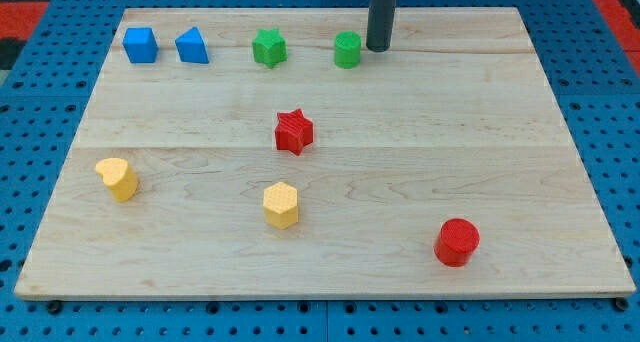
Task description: Move yellow hexagon on left side of red star
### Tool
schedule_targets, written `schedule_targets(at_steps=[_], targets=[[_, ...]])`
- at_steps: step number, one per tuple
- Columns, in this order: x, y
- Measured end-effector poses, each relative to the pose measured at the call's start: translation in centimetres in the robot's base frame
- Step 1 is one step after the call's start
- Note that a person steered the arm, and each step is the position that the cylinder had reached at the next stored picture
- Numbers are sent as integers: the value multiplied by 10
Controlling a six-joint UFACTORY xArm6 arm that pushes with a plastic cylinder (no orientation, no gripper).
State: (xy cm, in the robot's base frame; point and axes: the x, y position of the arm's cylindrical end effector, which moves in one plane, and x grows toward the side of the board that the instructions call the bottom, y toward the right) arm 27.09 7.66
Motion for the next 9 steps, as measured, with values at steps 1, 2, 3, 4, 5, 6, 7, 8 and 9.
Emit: schedule_targets(at_steps=[1,2,3,4,5,6,7,8,9], targets=[[3,1],[30,17],[76,18],[122,20],[174,21],[244,-2],[279,-54],[279,-136],[263,-157]])
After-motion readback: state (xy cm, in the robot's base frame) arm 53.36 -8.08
